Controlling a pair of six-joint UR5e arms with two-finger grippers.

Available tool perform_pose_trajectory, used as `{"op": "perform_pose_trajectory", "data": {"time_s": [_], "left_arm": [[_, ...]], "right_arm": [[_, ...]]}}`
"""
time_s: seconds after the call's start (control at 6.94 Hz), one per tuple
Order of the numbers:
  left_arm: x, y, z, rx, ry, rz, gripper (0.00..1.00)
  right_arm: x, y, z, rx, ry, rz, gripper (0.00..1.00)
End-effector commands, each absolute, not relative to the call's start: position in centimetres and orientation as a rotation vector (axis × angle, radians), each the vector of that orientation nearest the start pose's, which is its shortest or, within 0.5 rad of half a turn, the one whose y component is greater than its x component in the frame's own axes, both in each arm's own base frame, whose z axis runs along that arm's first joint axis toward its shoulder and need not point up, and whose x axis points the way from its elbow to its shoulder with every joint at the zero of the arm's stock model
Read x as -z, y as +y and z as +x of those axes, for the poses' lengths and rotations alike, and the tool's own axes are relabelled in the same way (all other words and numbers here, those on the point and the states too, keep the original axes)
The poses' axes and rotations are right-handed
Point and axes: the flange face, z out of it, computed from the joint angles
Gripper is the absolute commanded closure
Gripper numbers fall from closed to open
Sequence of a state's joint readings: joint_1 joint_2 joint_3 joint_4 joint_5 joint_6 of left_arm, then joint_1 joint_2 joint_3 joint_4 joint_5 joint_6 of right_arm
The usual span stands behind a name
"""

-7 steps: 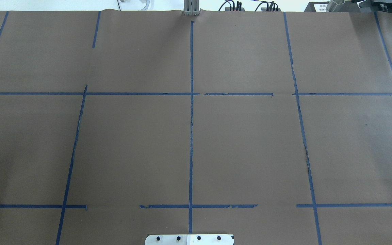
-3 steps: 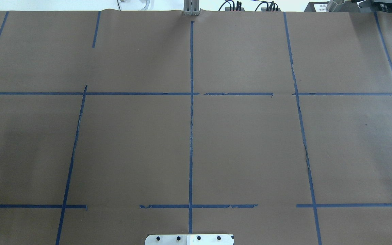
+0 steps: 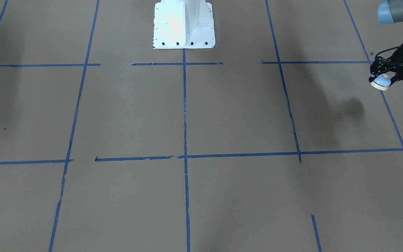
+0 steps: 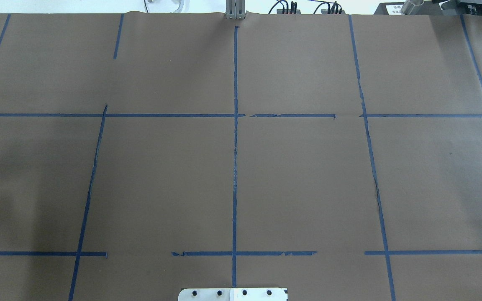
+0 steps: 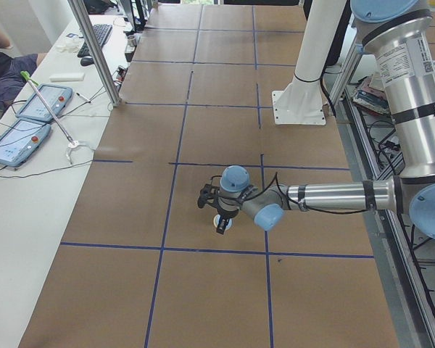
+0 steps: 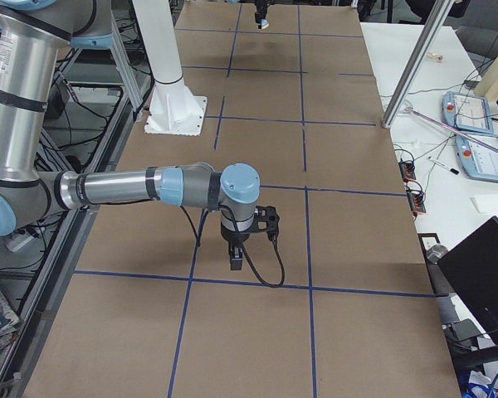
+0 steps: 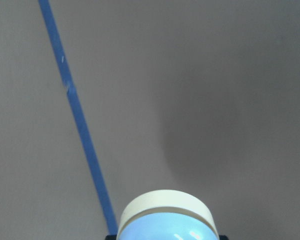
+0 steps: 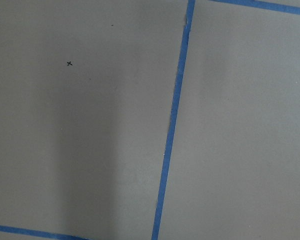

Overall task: Place and press bell with both arms
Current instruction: 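Carry the held bell with the left gripper toward the table center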

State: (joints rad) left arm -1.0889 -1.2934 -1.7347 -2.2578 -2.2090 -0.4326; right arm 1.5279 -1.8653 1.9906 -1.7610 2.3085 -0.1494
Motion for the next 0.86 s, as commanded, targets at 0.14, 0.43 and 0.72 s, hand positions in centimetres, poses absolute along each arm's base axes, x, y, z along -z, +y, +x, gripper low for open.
{"op": "perform_pose_trajectory", "data": {"time_s": [0.14, 0.43, 0.72], "left_arm": [[-46.1, -50.3, 20.0, -0.144, 0.833, 0.168, 0.94], [-33.5, -50.8, 33.3, -0.144, 0.852, 0.026, 0.94], [-24.3, -52.4, 41.7, -0.045, 0.846, -0.064, 0.94]], "right_arm": [[-59.9, -36.4, 5.0, 0.158, -0.742, -0.023, 0.00], [-60.2, -36.6, 5.0, 0.156, -0.742, -0.026, 0.00], [-60.1, -36.7, 5.0, 0.157, -0.740, -0.023, 0.00]]}}
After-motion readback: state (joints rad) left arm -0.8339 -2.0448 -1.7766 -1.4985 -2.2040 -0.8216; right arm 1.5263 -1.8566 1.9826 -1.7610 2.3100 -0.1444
